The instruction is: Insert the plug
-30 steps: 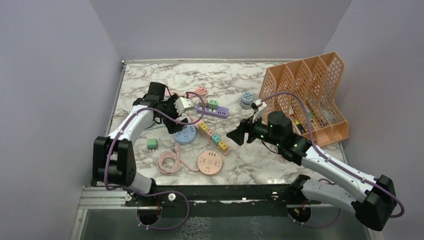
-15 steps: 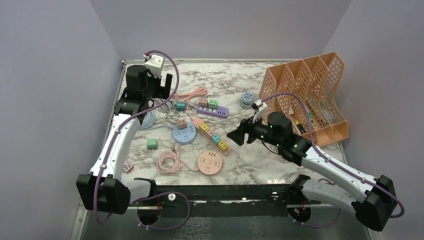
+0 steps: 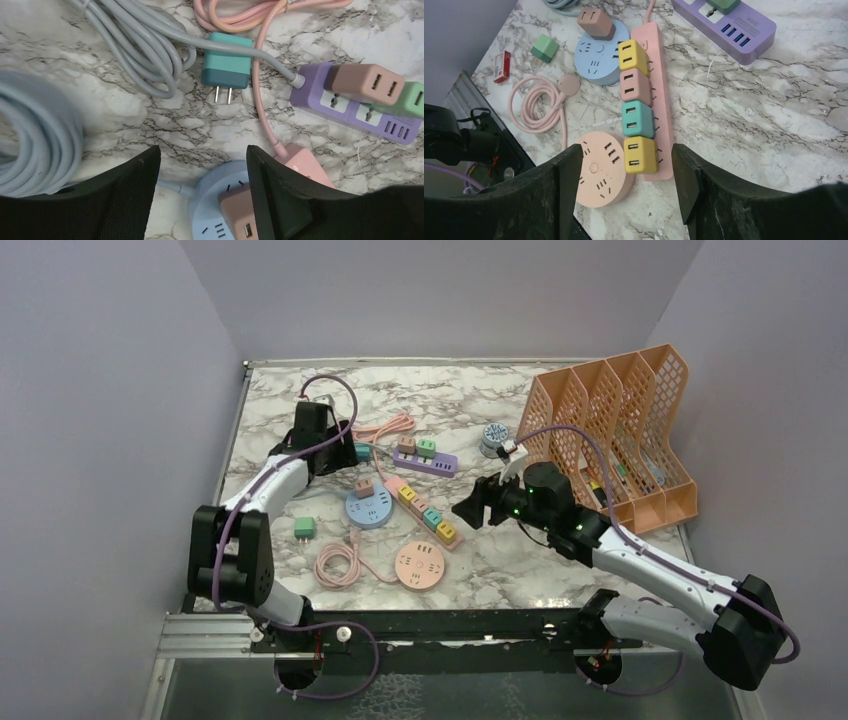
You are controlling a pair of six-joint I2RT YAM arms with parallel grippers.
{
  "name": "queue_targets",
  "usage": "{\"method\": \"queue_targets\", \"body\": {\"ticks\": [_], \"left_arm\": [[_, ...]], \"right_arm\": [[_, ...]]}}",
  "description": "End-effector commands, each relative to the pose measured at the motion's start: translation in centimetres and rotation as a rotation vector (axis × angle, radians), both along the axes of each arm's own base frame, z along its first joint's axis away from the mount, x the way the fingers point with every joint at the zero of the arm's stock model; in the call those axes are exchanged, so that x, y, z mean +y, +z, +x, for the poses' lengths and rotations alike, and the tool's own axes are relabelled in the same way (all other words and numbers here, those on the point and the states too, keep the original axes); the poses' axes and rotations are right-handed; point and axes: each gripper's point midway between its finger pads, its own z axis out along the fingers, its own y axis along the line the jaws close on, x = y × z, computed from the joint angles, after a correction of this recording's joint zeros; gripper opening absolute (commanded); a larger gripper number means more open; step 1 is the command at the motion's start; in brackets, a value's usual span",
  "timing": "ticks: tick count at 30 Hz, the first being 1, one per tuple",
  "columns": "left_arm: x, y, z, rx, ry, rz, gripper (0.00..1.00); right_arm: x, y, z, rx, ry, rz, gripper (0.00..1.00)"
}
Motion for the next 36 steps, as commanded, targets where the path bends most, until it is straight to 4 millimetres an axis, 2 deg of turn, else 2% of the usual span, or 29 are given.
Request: {"method": "queue_targets", "body": {"ticks": [1,7,12,14,20,29,33,36], "left_arm": [[-2.3,-0.8,3.0,0.010,-0.014,-0.081,0.66],[-2.9,-4.9,5.2,0.092,-0.045,-0.006,0.67],[-3.1,-7.1,6.4,0.139,-0.076,0.049,0.71],[-3.1,-7.2,7.1,0.135,-0.077,0.072,0.71],[-2.7,-7.5,8.3,0.140,-0.081,0.122,0.59],[-1.3,-9.3,7.1,0.229,-0.059,0.213,0.52],[-0.5,-9.3,6.5,0.255,-0.044,0.252,0.40],[-0.6,-8.3,6.4,0.242,-0.043,0.243,0.33]], "right_arm": [[0.3,0.0,1.5,-0.032,-0.051,0.013,0.65],[0.6,-0.7,2.6,-0.027,-0.087,0.001,0.64],[0.5,-1.5,3.2,-0.025,-0.110,-0.027,0.64],[0.6,-1.7,3.4,-0.022,-0.111,-0.034,0.64],[0.8,-2.5,3.7,-0.007,-0.114,-0.039,0.63],[0.9,-2.8,3.8,-0.002,-0.116,-0.045,0.63],[0.9,-2.9,3.8,-0.002,-0.115,-0.050,0.63],[0.9,-2.8,3.8,-0.003,-0.114,-0.050,0.63]]}}
